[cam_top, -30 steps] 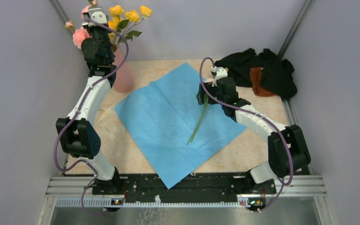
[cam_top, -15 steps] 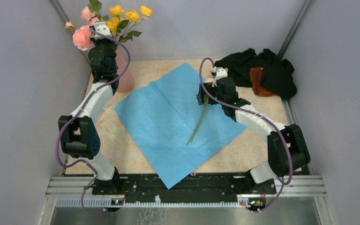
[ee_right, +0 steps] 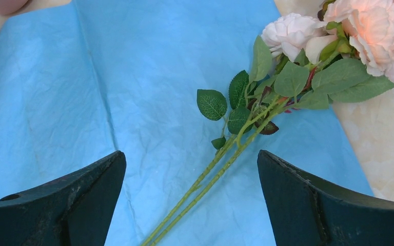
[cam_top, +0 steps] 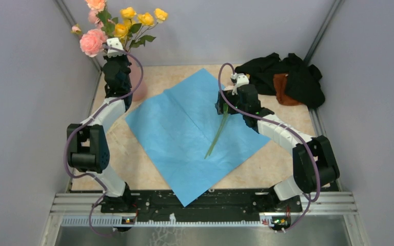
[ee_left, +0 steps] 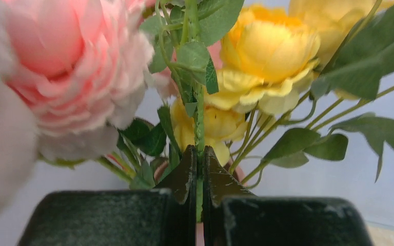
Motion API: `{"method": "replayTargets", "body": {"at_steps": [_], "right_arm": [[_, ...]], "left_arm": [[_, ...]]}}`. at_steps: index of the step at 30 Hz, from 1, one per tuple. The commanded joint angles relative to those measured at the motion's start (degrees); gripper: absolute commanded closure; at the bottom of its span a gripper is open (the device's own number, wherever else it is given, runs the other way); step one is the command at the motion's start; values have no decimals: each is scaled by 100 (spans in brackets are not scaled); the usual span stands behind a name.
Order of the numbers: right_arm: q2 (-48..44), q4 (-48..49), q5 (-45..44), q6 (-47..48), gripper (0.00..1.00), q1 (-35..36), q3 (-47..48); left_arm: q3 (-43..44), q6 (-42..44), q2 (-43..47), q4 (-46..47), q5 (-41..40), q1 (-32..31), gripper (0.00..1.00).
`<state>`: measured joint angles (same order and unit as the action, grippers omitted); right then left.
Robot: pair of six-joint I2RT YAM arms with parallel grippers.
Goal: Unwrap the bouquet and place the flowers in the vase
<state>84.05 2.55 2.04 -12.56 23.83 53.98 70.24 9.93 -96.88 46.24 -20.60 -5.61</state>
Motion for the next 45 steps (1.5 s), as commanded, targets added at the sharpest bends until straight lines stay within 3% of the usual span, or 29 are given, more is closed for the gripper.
{"method": "replayTargets", "body": {"at_steps": [1,11,14,19,21,28,33,42,45], "right_arm": [[-64,256,46,52,2,-54,25],[-37,281,61,43,2,-54,30],[-32,281,68,43,1,-50,28],[-16,290,102,30,2,-54,47],[7,290,116,30,2,-54,46],[5,282,130,21,2,-57,66],[5,281,138,25,2,-54,62],[-396,273,48,7,2,-54,35],[-564,257,-92,0,2,-54,19]], "left_arm": [[-230,-312,-188,175,-182,24,100],[-389,-453,-330,209,-150,24,98],[-426,-534,-226,208,-121,24,82],[-504,-691,74,54,86,24,41],[-506,-789,212,-26,123,16,35],[-363,-974,617,-480,179,7,35],[-188,-1547,997,-1588,435,7,36],[-883,-2590,1654,-3191,1990,-45,30],[-809,-2721,1600,-3775,3158,-82,24]]}}
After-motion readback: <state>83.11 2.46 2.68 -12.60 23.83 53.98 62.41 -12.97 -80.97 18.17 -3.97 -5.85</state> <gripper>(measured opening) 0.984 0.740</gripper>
